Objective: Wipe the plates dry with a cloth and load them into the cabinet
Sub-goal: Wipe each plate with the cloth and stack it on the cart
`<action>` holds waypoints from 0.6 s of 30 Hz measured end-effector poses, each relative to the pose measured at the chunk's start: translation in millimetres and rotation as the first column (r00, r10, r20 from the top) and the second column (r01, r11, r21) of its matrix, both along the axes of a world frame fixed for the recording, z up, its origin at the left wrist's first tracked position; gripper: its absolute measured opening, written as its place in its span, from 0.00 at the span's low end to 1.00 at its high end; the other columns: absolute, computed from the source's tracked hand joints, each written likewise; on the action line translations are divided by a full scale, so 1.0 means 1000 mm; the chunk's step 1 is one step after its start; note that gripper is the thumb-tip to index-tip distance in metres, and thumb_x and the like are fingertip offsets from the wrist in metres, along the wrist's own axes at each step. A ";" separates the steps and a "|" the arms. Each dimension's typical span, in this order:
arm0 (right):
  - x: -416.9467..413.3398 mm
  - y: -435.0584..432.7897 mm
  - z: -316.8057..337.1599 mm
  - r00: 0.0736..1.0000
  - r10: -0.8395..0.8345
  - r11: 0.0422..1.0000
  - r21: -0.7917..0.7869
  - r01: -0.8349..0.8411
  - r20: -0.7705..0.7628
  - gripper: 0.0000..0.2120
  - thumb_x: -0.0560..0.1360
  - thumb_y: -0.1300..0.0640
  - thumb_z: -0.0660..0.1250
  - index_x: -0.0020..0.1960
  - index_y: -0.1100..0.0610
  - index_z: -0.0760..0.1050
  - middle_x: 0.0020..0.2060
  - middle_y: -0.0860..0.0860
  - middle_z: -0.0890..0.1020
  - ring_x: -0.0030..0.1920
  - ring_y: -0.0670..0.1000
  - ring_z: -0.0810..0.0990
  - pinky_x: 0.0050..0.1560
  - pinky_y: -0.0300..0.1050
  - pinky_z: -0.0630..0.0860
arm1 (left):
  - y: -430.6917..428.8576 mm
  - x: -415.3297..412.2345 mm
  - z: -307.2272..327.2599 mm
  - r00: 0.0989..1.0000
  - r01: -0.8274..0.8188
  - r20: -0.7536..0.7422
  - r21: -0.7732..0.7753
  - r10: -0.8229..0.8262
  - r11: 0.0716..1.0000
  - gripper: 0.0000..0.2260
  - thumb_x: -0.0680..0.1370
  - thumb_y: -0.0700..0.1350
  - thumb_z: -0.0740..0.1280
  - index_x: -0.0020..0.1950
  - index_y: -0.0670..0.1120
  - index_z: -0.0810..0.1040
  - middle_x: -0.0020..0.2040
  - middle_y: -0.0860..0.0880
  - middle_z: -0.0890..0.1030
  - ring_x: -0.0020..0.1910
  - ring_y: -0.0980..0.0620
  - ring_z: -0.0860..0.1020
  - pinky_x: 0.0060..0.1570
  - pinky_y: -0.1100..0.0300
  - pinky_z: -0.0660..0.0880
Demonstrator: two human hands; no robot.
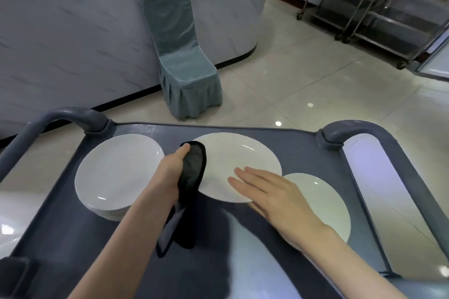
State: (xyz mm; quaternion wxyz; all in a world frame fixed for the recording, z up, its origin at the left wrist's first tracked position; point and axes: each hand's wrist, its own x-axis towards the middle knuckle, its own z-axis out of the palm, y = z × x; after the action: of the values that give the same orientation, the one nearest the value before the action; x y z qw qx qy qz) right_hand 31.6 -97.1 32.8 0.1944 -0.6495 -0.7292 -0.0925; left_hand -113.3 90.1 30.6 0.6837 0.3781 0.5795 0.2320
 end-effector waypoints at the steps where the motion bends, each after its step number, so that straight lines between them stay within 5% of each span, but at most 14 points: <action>1: -0.004 0.001 0.001 0.996 -0.035 0.999 -0.017 0.033 -0.077 0.19 0.74 0.59 0.75 0.64 0.53 0.81 0.63 0.49 0.82 0.60 0.54 0.83 0.53 0.49 0.83 | -0.005 0.001 0.001 0.994 -0.051 0.092 -0.055 0.056 0.997 0.19 0.81 0.54 0.64 0.63 0.41 0.76 0.57 0.45 0.80 0.55 0.45 0.78 0.53 0.54 0.75; 3: -0.015 0.006 0.004 0.947 -0.084 0.994 -0.087 0.060 -0.309 0.18 0.78 0.54 0.70 0.67 0.49 0.78 0.65 0.44 0.80 0.63 0.48 0.81 0.57 0.46 0.81 | -0.017 0.007 0.003 0.972 -0.092 0.206 -0.119 0.115 0.989 0.25 0.80 0.60 0.61 0.70 0.44 0.73 0.63 0.47 0.77 0.61 0.47 0.76 0.61 0.52 0.73; 5: -0.030 0.010 0.007 0.784 -0.136 0.987 -0.148 0.056 -0.605 0.15 0.80 0.52 0.65 0.65 0.40 0.78 0.60 0.36 0.81 0.58 0.38 0.80 0.57 0.35 0.76 | -0.037 0.021 0.009 0.956 -0.003 0.291 -0.147 0.046 0.989 0.30 0.79 0.66 0.57 0.72 0.46 0.71 0.68 0.45 0.75 0.68 0.45 0.73 0.69 0.52 0.66; 7: -0.043 0.015 0.012 0.556 -0.230 0.973 -0.191 0.129 -0.799 0.13 0.81 0.47 0.62 0.43 0.31 0.78 0.36 0.31 0.79 0.37 0.34 0.76 0.41 0.26 0.69 | -0.057 0.036 0.012 0.962 0.136 0.204 0.213 -0.180 0.968 0.29 0.81 0.64 0.53 0.78 0.51 0.63 0.79 0.47 0.63 0.77 0.49 0.60 0.76 0.51 0.56; 9: -0.046 0.020 0.015 0.262 -0.284 0.941 -0.217 0.258 -0.922 0.18 0.76 0.39 0.61 0.31 0.46 0.72 0.27 0.38 0.72 0.30 0.38 0.67 0.33 0.29 0.64 | -0.073 0.047 0.011 0.967 0.198 0.006 0.614 -0.256 0.764 0.21 0.84 0.55 0.50 0.77 0.62 0.53 0.80 0.60 0.47 0.79 0.58 0.43 0.77 0.54 0.43; 11: -0.043 0.026 0.020 0.004 -0.278 0.895 -0.257 0.365 -0.961 0.23 0.73 0.36 0.63 0.36 0.57 0.76 0.30 0.46 0.80 0.33 0.41 0.73 0.35 0.34 0.70 | -0.083 0.052 0.011 0.949 0.262 -0.086 0.753 -0.304 0.604 0.22 0.81 0.50 0.50 0.72 0.66 0.49 0.76 0.66 0.44 0.78 0.58 0.38 0.77 0.53 0.40; 13: -0.036 0.029 0.024 -0.188 -0.236 0.865 -0.294 0.406 -0.953 0.19 0.78 0.39 0.62 0.44 0.51 0.84 0.39 0.52 0.87 0.39 0.44 0.83 0.37 0.37 0.77 | -0.098 0.051 0.000 0.896 0.394 -0.238 0.817 -0.376 0.421 0.24 0.80 0.49 0.51 0.73 0.64 0.47 0.77 0.65 0.41 0.79 0.57 0.38 0.77 0.49 0.40; 16: -0.031 0.028 0.031 -0.247 -0.230 0.854 -0.317 0.412 -0.941 0.19 0.82 0.41 0.58 0.42 0.41 0.86 0.41 0.48 0.88 0.44 0.46 0.87 0.39 0.38 0.80 | -0.106 0.047 -0.017 0.838 0.473 -0.328 0.835 -0.437 0.280 0.24 0.80 0.51 0.47 0.76 0.61 0.44 0.79 0.60 0.40 0.79 0.57 0.38 0.77 0.44 0.44; 18: -0.037 0.024 0.031 -0.246 -0.257 0.819 -0.346 0.458 -0.935 0.23 0.82 0.43 0.60 0.34 0.49 0.84 0.35 0.46 0.86 0.36 0.46 0.84 0.34 0.35 0.77 | -0.095 0.051 -0.014 0.839 0.443 -0.271 0.844 -0.472 0.303 0.23 0.82 0.51 0.47 0.76 0.60 0.46 0.80 0.57 0.43 0.79 0.56 0.38 0.78 0.45 0.44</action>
State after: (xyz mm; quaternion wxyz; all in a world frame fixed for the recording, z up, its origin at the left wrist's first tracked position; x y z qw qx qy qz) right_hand -5.3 -73.0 64.0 0.6704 -0.6645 -0.1059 0.3127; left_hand -62.6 -5.1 16.8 0.4298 0.8202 0.2307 0.2988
